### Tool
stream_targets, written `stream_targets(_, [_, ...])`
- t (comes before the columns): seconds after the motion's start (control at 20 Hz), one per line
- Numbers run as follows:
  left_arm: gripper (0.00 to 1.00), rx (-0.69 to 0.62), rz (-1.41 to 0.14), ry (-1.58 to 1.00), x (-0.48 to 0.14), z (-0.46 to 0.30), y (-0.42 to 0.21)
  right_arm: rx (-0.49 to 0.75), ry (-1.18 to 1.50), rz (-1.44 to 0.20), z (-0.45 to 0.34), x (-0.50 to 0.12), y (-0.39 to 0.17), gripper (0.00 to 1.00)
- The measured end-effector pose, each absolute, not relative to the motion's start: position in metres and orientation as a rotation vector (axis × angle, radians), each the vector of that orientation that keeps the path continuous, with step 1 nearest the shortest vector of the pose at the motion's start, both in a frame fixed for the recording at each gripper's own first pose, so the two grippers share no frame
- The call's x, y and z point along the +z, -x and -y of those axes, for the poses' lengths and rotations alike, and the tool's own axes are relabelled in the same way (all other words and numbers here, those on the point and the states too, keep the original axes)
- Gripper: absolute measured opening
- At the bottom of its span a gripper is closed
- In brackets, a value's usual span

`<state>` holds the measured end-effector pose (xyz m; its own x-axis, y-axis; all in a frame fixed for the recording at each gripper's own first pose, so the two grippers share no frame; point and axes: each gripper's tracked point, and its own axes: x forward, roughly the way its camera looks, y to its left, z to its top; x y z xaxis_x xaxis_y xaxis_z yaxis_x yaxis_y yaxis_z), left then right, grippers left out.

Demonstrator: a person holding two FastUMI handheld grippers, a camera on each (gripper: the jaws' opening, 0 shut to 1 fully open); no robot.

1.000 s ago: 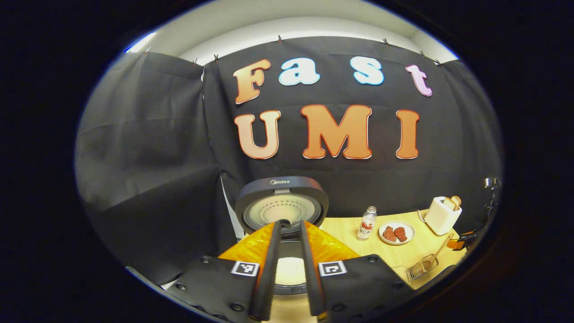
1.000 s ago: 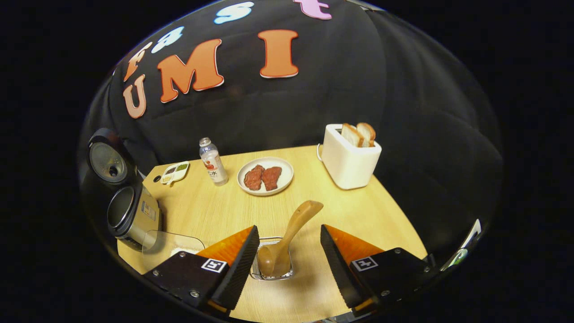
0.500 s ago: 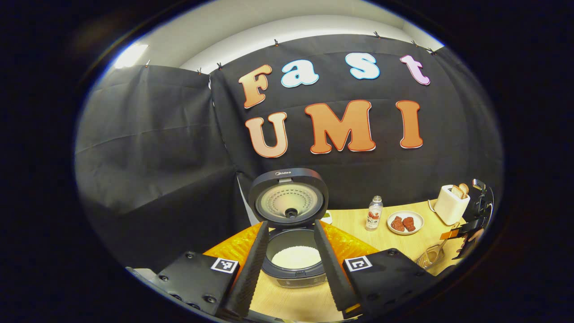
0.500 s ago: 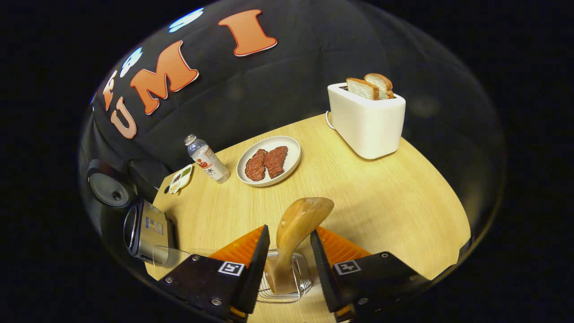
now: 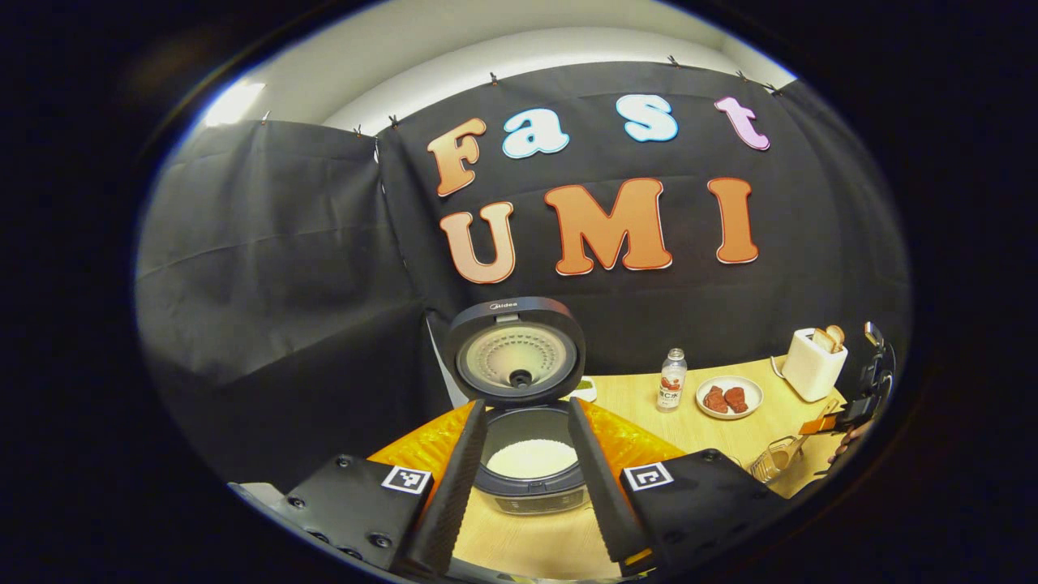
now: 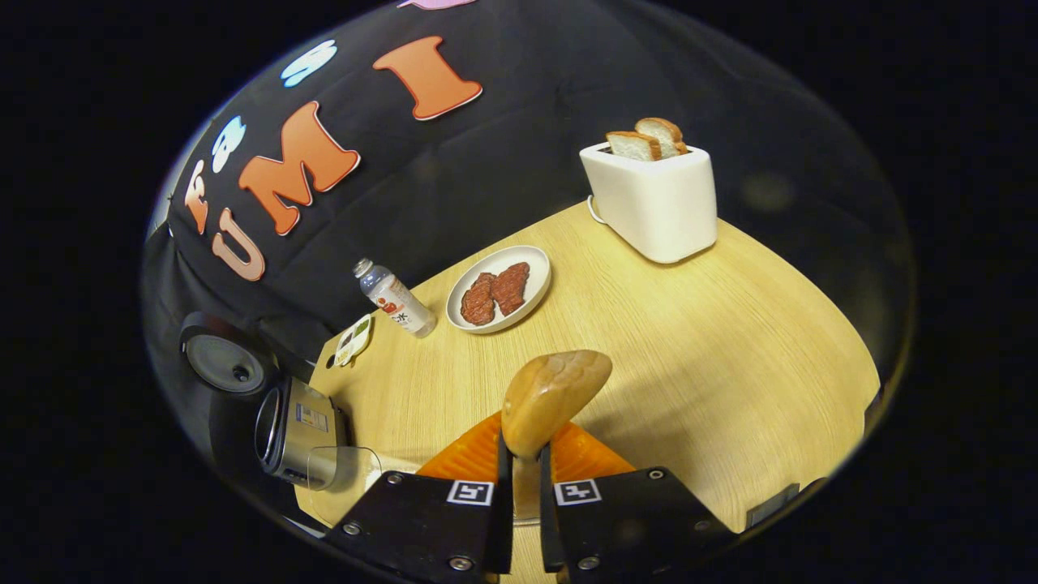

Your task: Close the left gripper, press the button to open the rice cooker; take a wooden spoon from the chopstick holder with the right hand, scoop a spoonful of rice and pour it into the rice cooker, then put the wooden spoon back into the chopstick holder.

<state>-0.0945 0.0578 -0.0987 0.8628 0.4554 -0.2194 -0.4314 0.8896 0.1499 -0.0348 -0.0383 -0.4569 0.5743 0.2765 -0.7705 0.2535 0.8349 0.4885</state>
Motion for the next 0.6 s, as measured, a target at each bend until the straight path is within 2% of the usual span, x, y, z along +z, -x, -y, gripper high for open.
stream_targets(0.25, [0.67, 0.396, -0.227, -0.07, -0.099, -0.078, 0.089, -0.092, -0.589, -0.909, 0.04, -0.428, 0.036, 0.09])
stream_targets(0.35, [0.77, 0.383, -0.211, -0.066, -0.098, -0.095, 0.091, -0.127, -0.564, -0.834, 0.044, -0.397, 0.027, 0.08])
stream_targets(0.4, [0.75, 0.378, -0.21, -0.065, -0.1, -0.103, 0.092, -0.133, -0.544, -0.8, 0.044, -0.38, 0.026, 0.08])
stream_targets(0.5, [0.9, 0.365, -0.218, -0.064, -0.108, -0.115, 0.096, -0.115, -0.507, -0.731, 0.035, -0.34, 0.022, 0.08])
stream_targets(0.6, [0.99, 0.35, -0.216, -0.067, -0.113, -0.123, 0.098, -0.066, -0.487, -0.696, 0.011, -0.308, 0.026, 0.08])
